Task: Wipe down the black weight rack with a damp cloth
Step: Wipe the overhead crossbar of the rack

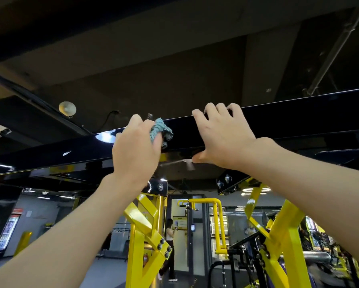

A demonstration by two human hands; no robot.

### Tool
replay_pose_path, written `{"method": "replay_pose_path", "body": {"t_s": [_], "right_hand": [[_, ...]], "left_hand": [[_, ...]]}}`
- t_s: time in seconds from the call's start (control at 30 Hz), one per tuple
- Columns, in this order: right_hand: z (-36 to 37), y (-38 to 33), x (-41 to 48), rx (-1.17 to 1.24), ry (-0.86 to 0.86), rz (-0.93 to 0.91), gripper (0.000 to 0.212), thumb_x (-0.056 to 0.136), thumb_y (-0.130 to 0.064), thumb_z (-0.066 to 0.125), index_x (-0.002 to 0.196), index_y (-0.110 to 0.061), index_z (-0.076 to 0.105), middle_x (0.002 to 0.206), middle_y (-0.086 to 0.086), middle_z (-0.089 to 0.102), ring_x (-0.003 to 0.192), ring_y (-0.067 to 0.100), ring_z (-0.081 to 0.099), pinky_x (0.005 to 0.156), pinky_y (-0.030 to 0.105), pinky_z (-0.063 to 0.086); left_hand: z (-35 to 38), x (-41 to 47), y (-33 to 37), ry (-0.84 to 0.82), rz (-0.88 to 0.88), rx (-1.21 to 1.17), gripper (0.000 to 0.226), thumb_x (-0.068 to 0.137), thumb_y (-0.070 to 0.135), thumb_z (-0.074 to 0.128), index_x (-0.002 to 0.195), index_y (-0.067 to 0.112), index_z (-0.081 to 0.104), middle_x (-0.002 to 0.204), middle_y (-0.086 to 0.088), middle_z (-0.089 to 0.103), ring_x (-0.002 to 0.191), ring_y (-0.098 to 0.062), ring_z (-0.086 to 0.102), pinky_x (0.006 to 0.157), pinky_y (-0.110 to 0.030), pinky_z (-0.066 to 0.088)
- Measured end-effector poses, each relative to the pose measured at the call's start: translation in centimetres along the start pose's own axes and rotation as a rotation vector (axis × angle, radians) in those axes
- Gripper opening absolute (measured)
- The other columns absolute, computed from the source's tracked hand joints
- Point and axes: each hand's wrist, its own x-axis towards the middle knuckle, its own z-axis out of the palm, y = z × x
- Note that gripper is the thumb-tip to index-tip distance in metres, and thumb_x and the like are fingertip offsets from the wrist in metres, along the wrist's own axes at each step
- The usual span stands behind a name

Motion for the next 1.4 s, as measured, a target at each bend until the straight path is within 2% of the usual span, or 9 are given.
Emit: {"method": "replay_pose_path", "body": {"t_s": [0.2, 0.33, 0.47, 0.63, 0.83, 1.0, 1.17, 1.33, 1.4], "right_hand": [[0.1, -0.7, 0.1, -0.018, 0.006, 0.036, 0.094, 0.074, -0.067, 0.068, 0.142, -0.012, 0.032, 0.132, 0.011, 0.042, 0.123, 0.030, 0.041, 0.108, 0.048, 0.029], [0.1, -0.3, 0.1, -0.021, 0.010, 0.025, 0.094, 0.074, -0.070, 0.066, 0.141, -0.013, 0.033, 0.129, 0.008, 0.043, 0.119, 0.028, 0.042, 0.106, 0.045, 0.031], [-0.1, -0.3, 0.0, -0.012, -0.013, 0.035, 0.095, 0.073, -0.070, 0.067, 0.142, -0.015, 0.032, 0.130, 0.007, 0.043, 0.121, 0.027, 0.043, 0.107, 0.044, 0.029], [-0.2, -2.8, 1.1, -0.024, -0.067, 0.064, 0.112, 0.070, -0.077, 0.065, 0.149, -0.009, 0.024, 0.145, 0.014, 0.035, 0.137, 0.031, 0.032, 0.119, 0.053, 0.014], [0.2, -4.3, 1.5, -0.017, 0.000, 0.063, 0.094, 0.073, -0.068, 0.069, 0.140, -0.011, 0.036, 0.131, 0.010, 0.046, 0.122, 0.030, 0.044, 0.110, 0.049, 0.028], [0.7, -4.4, 1.6, -0.032, 0.021, 0.072, 0.093, 0.073, -0.067, 0.069, 0.139, -0.012, 0.036, 0.131, 0.011, 0.046, 0.122, 0.031, 0.043, 0.109, 0.050, 0.028], [0.7, -4.0, 1.5, 0.001, 0.036, 0.059, 0.093, 0.074, -0.065, 0.070, 0.141, -0.011, 0.036, 0.133, 0.011, 0.045, 0.124, 0.031, 0.043, 0.111, 0.052, 0.027], [0.8, -3.6, 1.4, 0.014, 0.047, 0.039, 0.093, 0.075, -0.063, 0.070, 0.142, -0.009, 0.035, 0.134, 0.012, 0.045, 0.125, 0.032, 0.042, 0.111, 0.051, 0.026], [0.7, -3.4, 1.3, 0.026, 0.044, 0.016, 0.094, 0.075, -0.063, 0.069, 0.144, -0.009, 0.033, 0.134, 0.011, 0.045, 0.125, 0.031, 0.042, 0.111, 0.050, 0.025]], "left_hand": [[1.2, 1.1, 3.3, 0.002, 0.141, -0.104, 0.014, 0.096, 0.021, 0.058, 0.102, 0.010, 0.065, 0.093, 0.002, 0.041, 0.075, -0.015, 0.047, 0.065, -0.030, 0.038], [1.4, 3.1, 2.9, -0.010, 0.192, -0.084, 0.017, 0.097, 0.023, 0.058, 0.106, 0.012, 0.066, 0.093, 0.000, 0.044, 0.079, -0.019, 0.053, 0.073, -0.042, 0.051], [1.2, 2.5, 1.3, 0.041, 0.124, -0.095, 0.015, 0.095, 0.022, 0.059, 0.103, 0.011, 0.066, 0.093, 0.001, 0.041, 0.080, -0.022, 0.054, 0.075, -0.046, 0.051], [0.7, -0.4, 0.8, -0.006, 0.297, -0.124, 0.013, 0.092, 0.020, 0.062, 0.100, 0.012, 0.068, 0.090, 0.004, 0.038, 0.071, -0.015, 0.044, 0.064, -0.035, 0.041], [-0.4, -0.8, -3.6, 0.030, 0.072, -0.103, 0.015, 0.092, 0.019, 0.062, 0.102, 0.009, 0.067, 0.091, 0.000, 0.044, 0.073, -0.022, 0.053, 0.068, -0.048, 0.052], [-0.3, -1.6, -1.3, -0.028, 0.279, -0.093, 0.015, 0.090, 0.018, 0.065, 0.102, 0.010, 0.068, 0.092, -0.003, 0.051, 0.071, -0.020, 0.053, 0.064, -0.041, 0.050], [0.5, 1.2, -0.9, 0.052, 0.024, -0.095, 0.017, 0.095, 0.019, 0.058, 0.106, 0.009, 0.066, 0.093, -0.001, 0.043, 0.076, -0.021, 0.051, 0.078, -0.048, 0.050], [0.6, 1.8, -0.2, -0.035, 0.098, -0.074, 0.019, 0.096, 0.022, 0.057, 0.109, 0.011, 0.066, 0.097, -0.003, 0.047, 0.081, -0.025, 0.055, 0.081, -0.051, 0.050], [0.3, 2.3, -1.9, -0.026, 0.030, -0.025, 0.020, 0.096, 0.022, 0.056, 0.110, 0.011, 0.066, 0.097, -0.004, 0.047, 0.082, -0.024, 0.054, 0.084, -0.052, 0.050]]}}
